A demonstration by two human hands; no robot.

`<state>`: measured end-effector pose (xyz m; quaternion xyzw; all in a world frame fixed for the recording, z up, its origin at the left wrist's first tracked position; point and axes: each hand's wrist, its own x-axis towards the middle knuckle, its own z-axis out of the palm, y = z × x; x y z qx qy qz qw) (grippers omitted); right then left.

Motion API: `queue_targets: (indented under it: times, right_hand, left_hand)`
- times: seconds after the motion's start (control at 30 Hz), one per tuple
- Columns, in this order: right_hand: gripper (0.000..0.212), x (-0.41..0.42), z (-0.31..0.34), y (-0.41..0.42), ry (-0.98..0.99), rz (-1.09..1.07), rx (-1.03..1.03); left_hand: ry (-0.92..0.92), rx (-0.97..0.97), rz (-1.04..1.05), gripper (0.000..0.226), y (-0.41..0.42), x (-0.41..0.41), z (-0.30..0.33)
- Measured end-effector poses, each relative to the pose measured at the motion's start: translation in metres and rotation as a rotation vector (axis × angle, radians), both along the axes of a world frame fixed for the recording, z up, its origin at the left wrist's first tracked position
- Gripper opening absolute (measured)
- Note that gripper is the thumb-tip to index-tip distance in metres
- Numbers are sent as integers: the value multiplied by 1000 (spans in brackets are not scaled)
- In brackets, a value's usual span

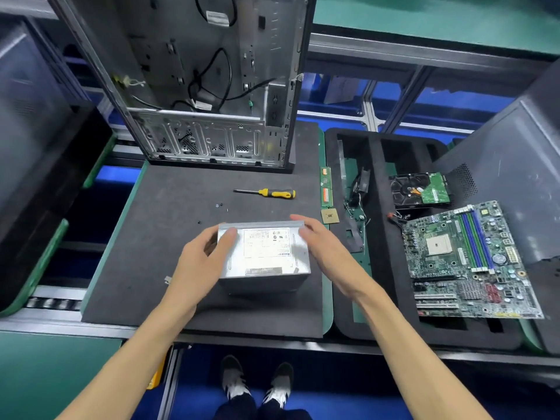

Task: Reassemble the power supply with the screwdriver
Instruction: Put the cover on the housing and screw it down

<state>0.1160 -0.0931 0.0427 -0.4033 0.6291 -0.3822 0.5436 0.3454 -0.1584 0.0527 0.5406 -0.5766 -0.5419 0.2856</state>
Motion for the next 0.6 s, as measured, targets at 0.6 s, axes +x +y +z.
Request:
queue_targets:
  times: [0.6]
  right_hand:
    - [54, 20, -2, -9, -269, -138, 1]
  left_hand:
    - [144, 178, -12, 20, -6, 1, 5]
